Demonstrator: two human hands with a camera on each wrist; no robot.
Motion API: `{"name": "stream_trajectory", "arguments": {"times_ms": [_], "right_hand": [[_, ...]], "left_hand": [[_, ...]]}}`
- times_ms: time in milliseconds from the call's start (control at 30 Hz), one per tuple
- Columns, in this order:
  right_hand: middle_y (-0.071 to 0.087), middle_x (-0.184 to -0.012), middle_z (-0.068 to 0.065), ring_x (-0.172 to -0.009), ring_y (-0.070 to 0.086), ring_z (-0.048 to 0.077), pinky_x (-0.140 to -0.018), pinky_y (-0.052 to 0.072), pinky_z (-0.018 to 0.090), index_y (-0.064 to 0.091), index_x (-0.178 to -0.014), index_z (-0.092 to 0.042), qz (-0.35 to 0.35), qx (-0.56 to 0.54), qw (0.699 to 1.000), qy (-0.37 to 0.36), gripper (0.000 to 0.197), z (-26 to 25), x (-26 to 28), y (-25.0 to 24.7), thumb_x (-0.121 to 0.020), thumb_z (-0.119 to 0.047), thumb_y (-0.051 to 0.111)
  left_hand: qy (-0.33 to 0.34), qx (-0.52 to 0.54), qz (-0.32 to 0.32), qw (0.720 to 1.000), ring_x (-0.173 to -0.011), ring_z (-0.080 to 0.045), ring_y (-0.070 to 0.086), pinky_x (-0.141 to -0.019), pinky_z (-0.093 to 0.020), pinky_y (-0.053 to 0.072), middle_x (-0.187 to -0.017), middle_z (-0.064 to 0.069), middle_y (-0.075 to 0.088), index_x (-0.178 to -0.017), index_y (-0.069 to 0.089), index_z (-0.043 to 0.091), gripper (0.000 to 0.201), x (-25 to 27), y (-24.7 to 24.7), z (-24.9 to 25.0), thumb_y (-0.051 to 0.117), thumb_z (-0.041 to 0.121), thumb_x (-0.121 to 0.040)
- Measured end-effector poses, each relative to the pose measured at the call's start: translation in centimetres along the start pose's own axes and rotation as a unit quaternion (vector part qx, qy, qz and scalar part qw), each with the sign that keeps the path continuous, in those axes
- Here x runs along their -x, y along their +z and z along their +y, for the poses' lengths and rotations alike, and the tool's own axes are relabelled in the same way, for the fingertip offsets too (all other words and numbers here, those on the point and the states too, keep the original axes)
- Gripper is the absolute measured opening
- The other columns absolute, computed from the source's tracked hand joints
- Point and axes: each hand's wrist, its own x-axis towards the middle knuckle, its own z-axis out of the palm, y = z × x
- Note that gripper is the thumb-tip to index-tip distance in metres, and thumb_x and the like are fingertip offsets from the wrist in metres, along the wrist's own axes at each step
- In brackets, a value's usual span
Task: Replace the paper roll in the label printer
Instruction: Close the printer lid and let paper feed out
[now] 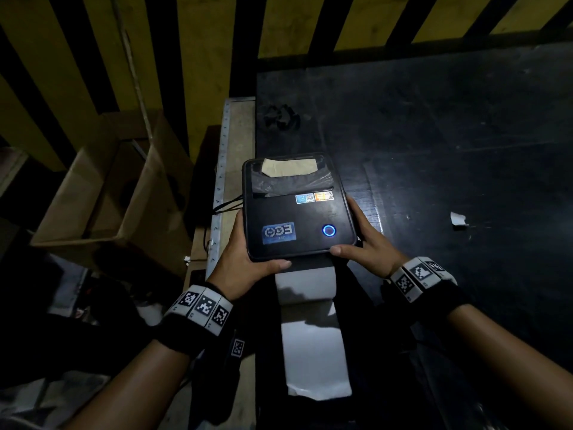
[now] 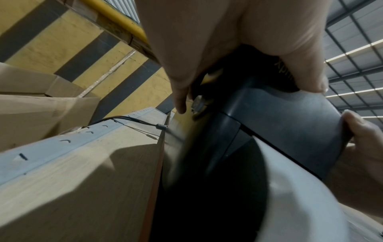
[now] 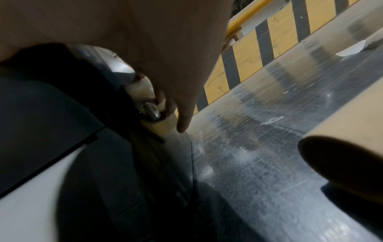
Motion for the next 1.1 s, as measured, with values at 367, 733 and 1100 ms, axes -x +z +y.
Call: {"name": "stream_trajectory", "arguments": {"times_ms": [367, 733, 1100], "right_hand": [[0.030, -0.131, -0.032, -0.111, 0.038, -0.030, -0.088, 0.032, -0.004, 0.007, -0.134, -0.037, 0.005, 0.001, 1.000, -0.004, 0.091, 0.02, 0.08, 0.15, -0.073, -0.013, 0.069], [0.034, -0.129, -0.034, -0.112, 0.041, -0.027, -0.092, 0.034, -0.001, 0.010, -0.127, -0.052, 0.005, 0.005, 1.000, -0.002, 0.084, 0.11, 0.09, 0.28, -0.075, -0.016, 0.065], [0.030, -0.131, -0.034, -0.110, 0.039, -0.030, -0.092, 0.031, -0.005, 0.007, -0.130, -0.045, 0.015, 0.016, 1.000, -0.001, 0.082, 0.30, -0.01, 0.39, -0.081, -0.013, 0.065]], "left_hand": [[-0.005, -0.010, 0.009, 1.000, -0.103, 0.023, 0.050, -0.081, 0.001, 0.042, -0.120, 0.027, 0.050, -0.130, 0.024, 0.041, 0.100, 0.16, 0.14, 0.14, 0.084, 0.006, -0.059], [-0.023, -0.011, 0.006, 1.000, -0.114, 0.010, 0.050, -0.084, -0.001, 0.043, -0.126, 0.020, 0.050, -0.137, 0.020, 0.040, 0.105, 0.20, 0.02, -0.07, 0.084, 0.012, -0.059], [-0.014, -0.001, 0.005, 1.000, -0.109, 0.018, 0.051, -0.085, -0.002, 0.043, -0.125, 0.020, 0.052, -0.140, 0.022, 0.032, 0.105, 0.11, 0.01, -0.01, 0.084, 0.008, -0.059]]}}
